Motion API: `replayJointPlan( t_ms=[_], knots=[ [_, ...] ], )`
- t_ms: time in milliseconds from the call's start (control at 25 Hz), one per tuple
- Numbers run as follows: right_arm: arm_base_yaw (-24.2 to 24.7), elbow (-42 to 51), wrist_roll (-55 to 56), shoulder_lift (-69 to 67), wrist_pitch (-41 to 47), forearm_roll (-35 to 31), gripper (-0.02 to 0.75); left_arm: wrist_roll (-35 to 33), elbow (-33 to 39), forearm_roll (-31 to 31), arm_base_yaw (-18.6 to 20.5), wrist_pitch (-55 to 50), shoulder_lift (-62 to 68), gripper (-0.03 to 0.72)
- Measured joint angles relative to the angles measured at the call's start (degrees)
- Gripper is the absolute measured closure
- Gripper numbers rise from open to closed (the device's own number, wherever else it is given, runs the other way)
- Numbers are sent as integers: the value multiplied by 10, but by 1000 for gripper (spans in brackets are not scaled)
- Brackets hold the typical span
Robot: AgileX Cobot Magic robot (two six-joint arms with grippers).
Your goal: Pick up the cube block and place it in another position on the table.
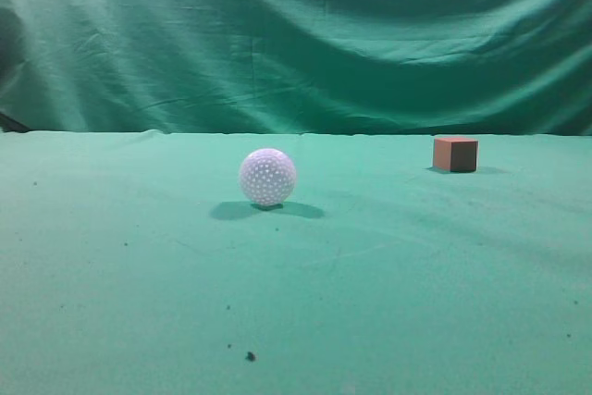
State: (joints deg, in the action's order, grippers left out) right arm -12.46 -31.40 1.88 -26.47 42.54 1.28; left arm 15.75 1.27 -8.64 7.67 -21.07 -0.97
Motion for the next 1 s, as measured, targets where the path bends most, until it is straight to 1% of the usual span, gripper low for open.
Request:
replayJointPlan(
  t_ms=[280, 440, 520, 640, 1000],
  knots=[
    [58, 180, -5, 161, -106, 0, 738, 0, 0, 0, 0, 0, 0, 453],
    [66, 266, -5, 248, -155, -1, 738, 0, 0, 0, 0, 0, 0, 453],
    [66, 300, -5, 266, -173, -2, 738, 0, 0, 0, 0, 0, 0, 453],
    [68, 328, -2, 270, -184, -3, 738, 0, 0, 0, 0, 0, 0, 453],
    [69, 329, 0, 270, -193, -9, 738, 0, 0, 0, 0, 0, 0, 453]
  ],
)
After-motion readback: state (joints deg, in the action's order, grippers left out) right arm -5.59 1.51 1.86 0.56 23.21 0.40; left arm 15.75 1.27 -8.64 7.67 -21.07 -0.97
